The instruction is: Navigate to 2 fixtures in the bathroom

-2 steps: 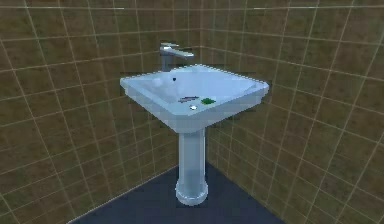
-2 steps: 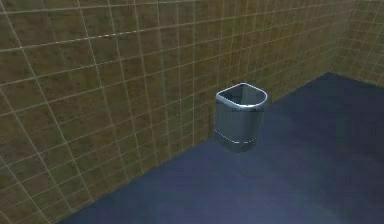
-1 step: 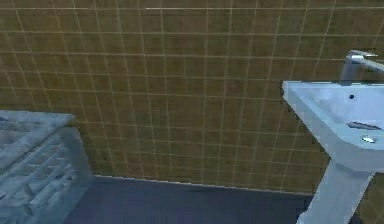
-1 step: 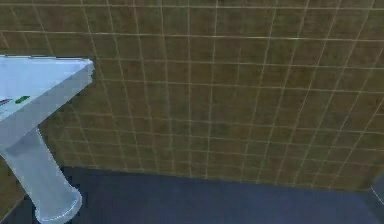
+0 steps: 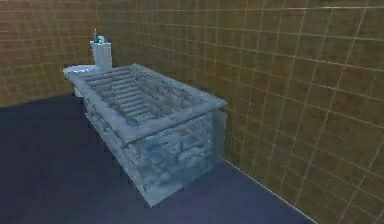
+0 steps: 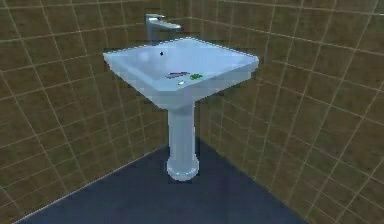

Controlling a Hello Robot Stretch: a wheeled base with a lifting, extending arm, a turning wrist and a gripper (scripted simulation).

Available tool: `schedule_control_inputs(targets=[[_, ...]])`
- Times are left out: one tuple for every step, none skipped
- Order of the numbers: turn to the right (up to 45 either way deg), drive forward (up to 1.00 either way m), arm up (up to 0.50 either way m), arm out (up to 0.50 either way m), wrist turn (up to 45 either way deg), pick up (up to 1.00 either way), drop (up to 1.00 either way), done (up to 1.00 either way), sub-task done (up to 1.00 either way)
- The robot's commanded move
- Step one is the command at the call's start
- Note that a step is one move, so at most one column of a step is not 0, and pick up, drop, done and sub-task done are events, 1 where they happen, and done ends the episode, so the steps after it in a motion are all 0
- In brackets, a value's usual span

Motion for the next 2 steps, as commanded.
schedule_control_inputs(targets=[[-45.0, 0.00, 0.00, 0.00, 0.0, 0.00, 0.00, 0.00, 0.00], [-12.0, 0.00, 0.00, 0.00, 0.0, 0.00, 0.00, 0.00, 0.00]])
